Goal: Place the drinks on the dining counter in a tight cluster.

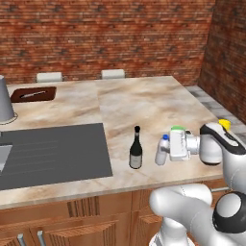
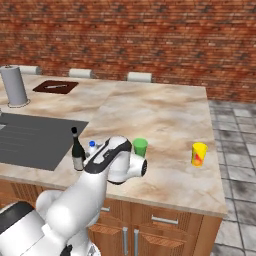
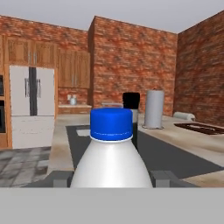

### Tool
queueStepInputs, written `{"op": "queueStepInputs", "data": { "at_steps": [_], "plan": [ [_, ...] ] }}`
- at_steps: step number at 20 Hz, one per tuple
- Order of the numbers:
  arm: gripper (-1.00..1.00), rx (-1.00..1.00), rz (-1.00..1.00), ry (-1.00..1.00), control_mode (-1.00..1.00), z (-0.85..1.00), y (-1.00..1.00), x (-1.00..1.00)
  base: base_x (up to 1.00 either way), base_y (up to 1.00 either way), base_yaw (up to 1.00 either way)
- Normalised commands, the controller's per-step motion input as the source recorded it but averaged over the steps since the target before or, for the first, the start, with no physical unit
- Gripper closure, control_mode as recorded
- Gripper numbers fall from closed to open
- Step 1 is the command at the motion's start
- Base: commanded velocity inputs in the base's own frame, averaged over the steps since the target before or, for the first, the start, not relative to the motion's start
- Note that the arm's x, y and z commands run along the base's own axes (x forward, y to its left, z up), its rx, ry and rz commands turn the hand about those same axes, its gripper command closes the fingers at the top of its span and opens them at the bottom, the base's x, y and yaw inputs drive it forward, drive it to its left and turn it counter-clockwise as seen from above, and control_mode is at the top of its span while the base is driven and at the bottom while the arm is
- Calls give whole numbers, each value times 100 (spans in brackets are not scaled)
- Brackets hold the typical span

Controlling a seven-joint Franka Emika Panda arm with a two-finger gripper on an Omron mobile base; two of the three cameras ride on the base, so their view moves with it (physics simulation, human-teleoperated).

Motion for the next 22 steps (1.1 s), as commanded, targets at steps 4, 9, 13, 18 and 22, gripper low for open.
{"op": "queueStepInputs", "data": {
  "at_steps": [4,9,13,18,22],
  "plan": [
    [100,0,2,3,-100,-17,12,26,0,0,0],
    [100,0,9,3,-100,-17,0,24,0,0,0],
    [100,0,11,1,-100,-18,0,17,0,0,0],
    [100,0,9,0,-100,-15,0,14,0,0,0],
    [100,0,4,0,-100,-7,1,16,0,0,0]
  ]
}}
